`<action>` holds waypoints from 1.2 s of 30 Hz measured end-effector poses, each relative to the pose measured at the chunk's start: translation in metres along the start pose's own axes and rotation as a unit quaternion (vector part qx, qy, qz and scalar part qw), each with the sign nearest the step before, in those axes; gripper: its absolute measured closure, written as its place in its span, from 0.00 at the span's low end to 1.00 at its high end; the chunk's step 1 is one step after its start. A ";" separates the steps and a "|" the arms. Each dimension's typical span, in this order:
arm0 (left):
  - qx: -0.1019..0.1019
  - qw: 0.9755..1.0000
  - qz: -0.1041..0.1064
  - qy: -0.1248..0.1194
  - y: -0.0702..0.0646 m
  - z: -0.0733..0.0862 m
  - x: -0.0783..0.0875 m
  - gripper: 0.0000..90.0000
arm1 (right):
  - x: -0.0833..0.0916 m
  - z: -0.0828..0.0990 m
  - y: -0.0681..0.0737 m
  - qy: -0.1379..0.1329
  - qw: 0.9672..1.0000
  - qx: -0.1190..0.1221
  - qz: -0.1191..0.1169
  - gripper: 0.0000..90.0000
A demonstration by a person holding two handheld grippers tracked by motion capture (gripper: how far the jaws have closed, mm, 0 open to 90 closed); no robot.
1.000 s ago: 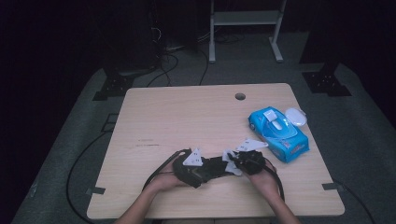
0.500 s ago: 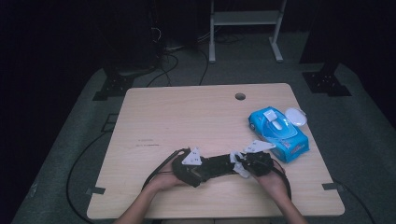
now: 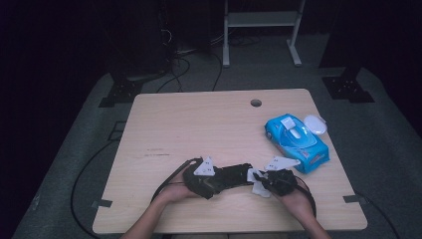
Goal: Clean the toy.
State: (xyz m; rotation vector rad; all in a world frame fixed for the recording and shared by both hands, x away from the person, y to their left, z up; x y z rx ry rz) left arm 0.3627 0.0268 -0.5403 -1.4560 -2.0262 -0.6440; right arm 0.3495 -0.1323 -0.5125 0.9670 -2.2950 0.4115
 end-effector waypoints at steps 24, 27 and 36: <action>-0.001 1.000 0.004 -0.001 -0.003 -0.004 -0.003 0.26 | -0.042 -0.038 0.059 -0.003 0.995 0.053 -0.085 0.93; -0.002 1.000 0.002 -0.002 -0.003 -0.004 -0.004 0.26 | -0.051 -0.045 0.075 -0.005 0.992 0.061 -0.108 0.93; 0.002 1.000 0.003 -0.002 -0.002 -0.004 -0.004 0.26 | -0.041 -0.037 0.043 -0.002 0.997 0.045 -0.064 0.93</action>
Point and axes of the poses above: each handheld gripper's, and its own axes: x roughly backward along the jaws, z roughly out of its underside, y roughly to its left, the point moved 10 cm from there along -x, roughly forward along the jaws, and after that the axes turned 3 degrees about x, right-handed, at the moved point
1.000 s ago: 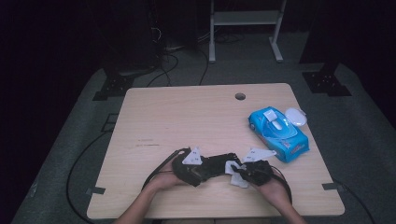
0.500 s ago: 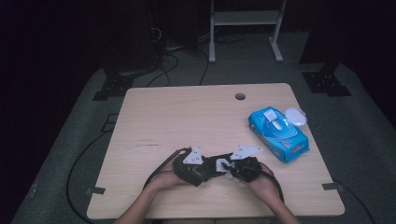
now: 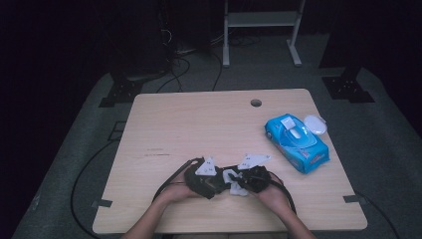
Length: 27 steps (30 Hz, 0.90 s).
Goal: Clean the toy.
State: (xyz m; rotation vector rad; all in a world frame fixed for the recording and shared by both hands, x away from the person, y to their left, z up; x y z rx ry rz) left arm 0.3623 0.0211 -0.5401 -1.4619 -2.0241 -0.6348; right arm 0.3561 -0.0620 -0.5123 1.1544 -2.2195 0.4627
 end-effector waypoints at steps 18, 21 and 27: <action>-0.001 1.000 0.001 0.000 0.001 0.001 0.002 0.26 | -0.009 -0.012 -0.031 -0.002 0.999 -0.011 0.038 0.93; 0.005 1.000 0.003 -0.003 0.002 0.001 0.002 0.26 | 0.004 -0.001 -0.048 0.003 0.998 -0.023 0.062 0.93; -0.003 1.000 0.004 -0.001 0.001 0.001 0.001 0.26 | 0.019 0.009 -0.047 0.004 0.998 -0.025 0.058 0.93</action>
Point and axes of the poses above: each handheld gripper's, and its own axes: x roughly backward along the jaws, z roughly out of its underside, y roughly to its left, the point moved 10 cm from there along -x, roughly forward along the jaws, and after that the axes turned 3 degrees about x, right-handed, at the moved point
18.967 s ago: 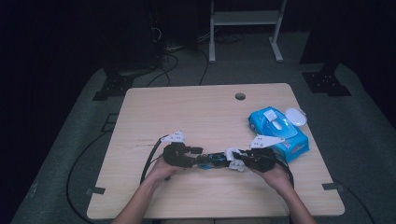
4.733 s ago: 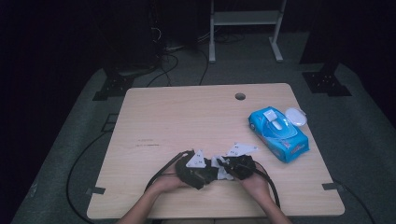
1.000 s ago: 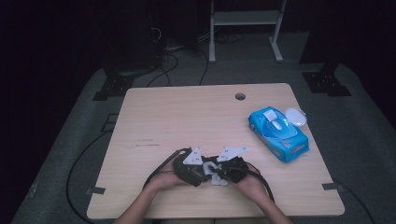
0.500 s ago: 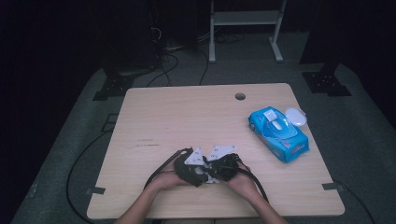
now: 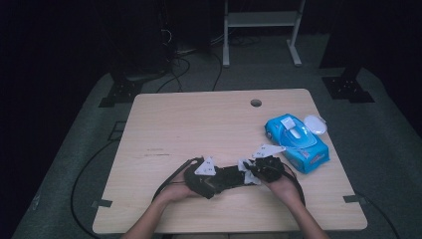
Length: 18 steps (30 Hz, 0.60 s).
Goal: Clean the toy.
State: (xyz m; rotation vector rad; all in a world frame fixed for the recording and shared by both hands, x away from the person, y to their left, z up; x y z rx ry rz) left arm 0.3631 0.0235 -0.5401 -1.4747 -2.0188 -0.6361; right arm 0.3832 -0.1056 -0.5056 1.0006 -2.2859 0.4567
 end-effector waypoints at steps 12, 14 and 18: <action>0.000 1.000 0.000 0.003 0.002 0.002 0.002 0.26 | 0.022 0.021 0.012 0.004 0.999 -0.006 -0.040 0.93; 0.006 1.000 0.000 0.000 0.003 0.001 0.002 0.26 | 0.021 0.019 0.019 0.006 0.999 -0.001 -0.051 0.93; 0.011 1.000 -0.002 -0.001 0.005 0.002 0.002 0.26 | 0.019 0.019 0.024 0.008 0.998 0.001 -0.061 0.93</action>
Point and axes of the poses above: each handheld gripper's, and its own axes: x roughly backward along the jaws, z roughly out of its underside, y roughly to its left, the point moved 10 cm from there along -x, roughly forward along the jaws, and after that the axes turned 3 degrees about x, right-handed, at the moved point
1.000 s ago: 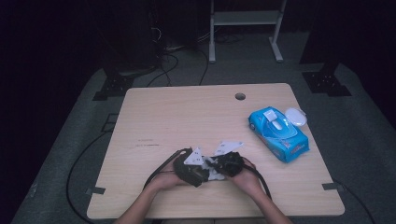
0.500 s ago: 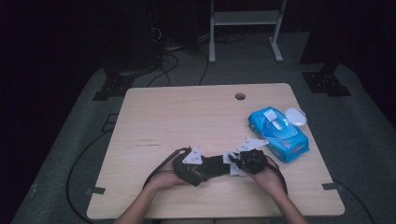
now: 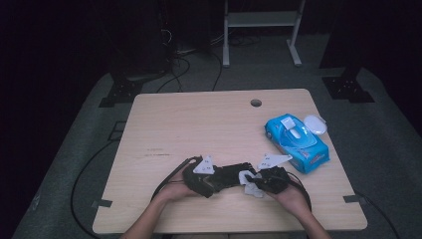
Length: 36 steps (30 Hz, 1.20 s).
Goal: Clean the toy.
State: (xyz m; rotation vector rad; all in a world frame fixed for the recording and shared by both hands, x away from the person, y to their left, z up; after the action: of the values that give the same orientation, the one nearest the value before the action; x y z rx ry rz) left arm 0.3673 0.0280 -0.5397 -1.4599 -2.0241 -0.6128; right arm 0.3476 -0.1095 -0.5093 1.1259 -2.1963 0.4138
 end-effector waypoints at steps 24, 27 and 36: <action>0.113 0.992 0.045 -0.015 0.010 -0.001 0.010 0.28 | 0.001 0.009 -0.001 -0.015 1.000 -0.003 -0.014 0.94; 0.128 0.991 0.043 -0.023 0.012 -0.002 0.011 0.33 | 0.001 0.010 0.001 -0.015 1.000 0.004 -0.017 0.94; 0.186 0.980 0.058 -0.031 0.019 -0.002 0.006 0.35 | 0.001 0.011 0.001 -0.020 1.000 0.015 -0.013 0.94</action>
State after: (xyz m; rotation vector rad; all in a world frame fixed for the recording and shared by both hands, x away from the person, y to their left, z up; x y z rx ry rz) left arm 0.3843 0.0366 -0.5328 -1.3685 -1.9535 -0.1283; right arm 0.3416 -0.1150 -0.5171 1.1867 -2.2154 0.4179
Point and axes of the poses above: each handheld gripper's, and its own axes: x roughly backward along the jaws, z roughly out of its underside, y roughly to its left, the point moved 10 cm from there along -x, roughly forward along the jaws, and after that the axes turned 3 degrees about x, right-handed, at the moved point
